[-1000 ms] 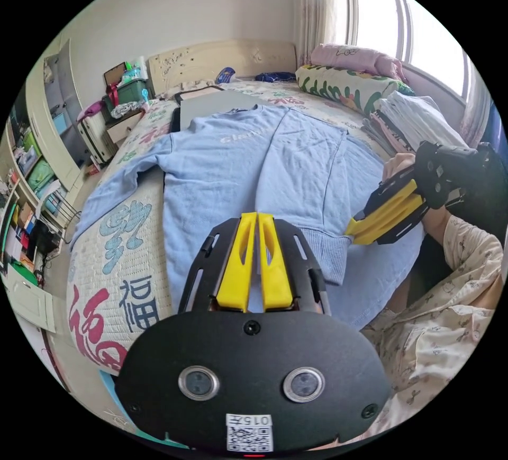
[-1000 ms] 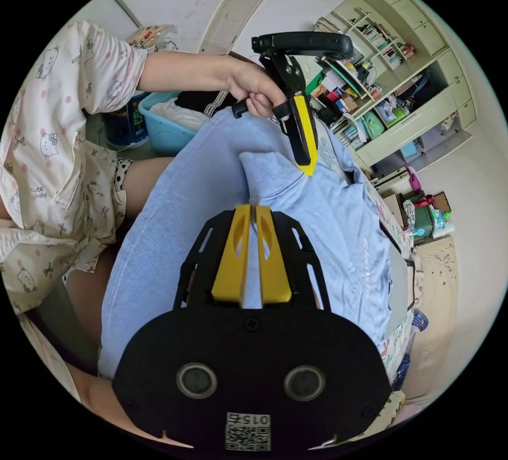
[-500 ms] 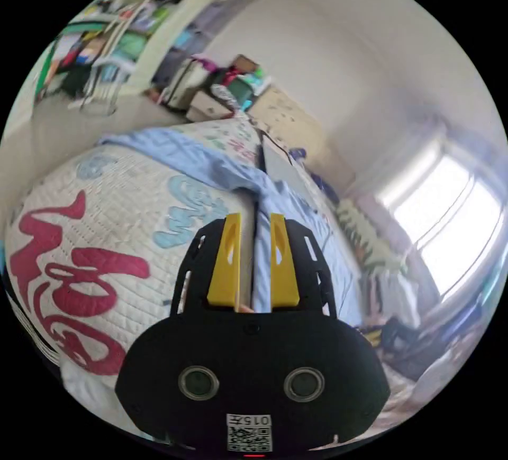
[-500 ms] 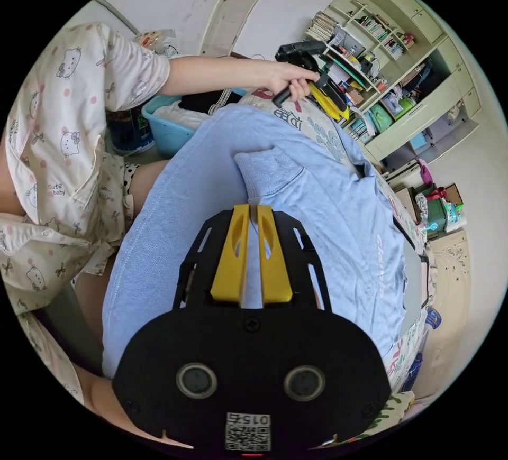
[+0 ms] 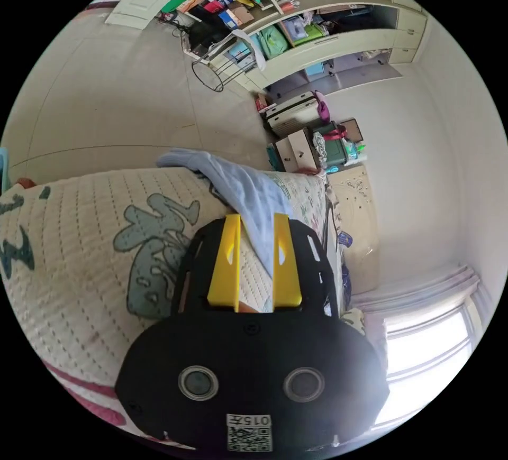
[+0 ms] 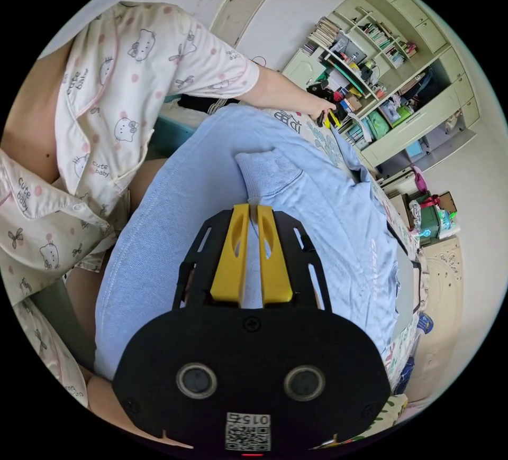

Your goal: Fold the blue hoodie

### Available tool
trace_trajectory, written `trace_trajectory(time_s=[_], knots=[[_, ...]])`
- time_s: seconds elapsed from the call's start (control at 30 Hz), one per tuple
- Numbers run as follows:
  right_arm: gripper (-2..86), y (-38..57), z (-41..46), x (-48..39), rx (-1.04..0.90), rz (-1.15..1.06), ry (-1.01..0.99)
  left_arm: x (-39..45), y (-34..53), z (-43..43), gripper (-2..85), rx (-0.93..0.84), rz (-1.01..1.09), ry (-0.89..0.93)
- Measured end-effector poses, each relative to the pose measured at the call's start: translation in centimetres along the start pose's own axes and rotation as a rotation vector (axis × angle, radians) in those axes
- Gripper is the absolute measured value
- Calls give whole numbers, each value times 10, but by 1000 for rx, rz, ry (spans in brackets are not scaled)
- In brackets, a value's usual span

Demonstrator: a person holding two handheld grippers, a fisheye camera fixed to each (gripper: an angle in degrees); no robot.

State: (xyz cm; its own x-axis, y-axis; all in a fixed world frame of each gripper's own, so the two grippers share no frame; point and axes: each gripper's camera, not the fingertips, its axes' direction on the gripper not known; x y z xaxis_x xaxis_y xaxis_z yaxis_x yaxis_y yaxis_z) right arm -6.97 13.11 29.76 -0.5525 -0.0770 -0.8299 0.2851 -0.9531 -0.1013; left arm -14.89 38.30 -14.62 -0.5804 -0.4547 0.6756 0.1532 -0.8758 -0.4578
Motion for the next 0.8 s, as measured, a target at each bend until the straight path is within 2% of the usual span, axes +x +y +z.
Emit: trace_trajectory(time_s=[0.07,0.2,0.23,0.3,0.37,0.4,0.43,0.47,0.5,0.57,0.63,0.7,0.73,0.8], knots=[[39,0,-3,6,1,-4,2,-1,14,4,19,39,47,-37],[41,0,-9,18,5,-7,2,3,46,-9,2,124,132,31],[46,0,-11,23,8,-2,0,11,62,-19,0,187,213,70],[73,1,-20,34,34,11,-21,37,95,-36,0,270,401,125],[135,10,-50,59,140,58,-128,89,171,-65,3,390,830,260],[147,13,-60,67,178,78,-143,103,196,-71,3,415,954,298],[152,22,-81,79,267,113,-152,126,252,-79,5,434,1197,373],[153,33,-101,90,358,149,-127,145,313,-80,6,408,1438,435],[152,39,-111,95,402,176,-99,152,345,-78,7,378,1566,460],[129,66,-135,114,528,328,75,153,468,-56,8,204,2065,538],[85,82,-141,127,570,468,226,140,533,-30,9,43,2297,494],[81,88,-139,147,542,573,265,123,574,-4,9,-61,2440,407],[90,88,-132,164,480,630,230,113,586,8,10,-37,2463,353],[100,81,-117,185,367,715,215,103,588,15,10,-29,2454,373]])
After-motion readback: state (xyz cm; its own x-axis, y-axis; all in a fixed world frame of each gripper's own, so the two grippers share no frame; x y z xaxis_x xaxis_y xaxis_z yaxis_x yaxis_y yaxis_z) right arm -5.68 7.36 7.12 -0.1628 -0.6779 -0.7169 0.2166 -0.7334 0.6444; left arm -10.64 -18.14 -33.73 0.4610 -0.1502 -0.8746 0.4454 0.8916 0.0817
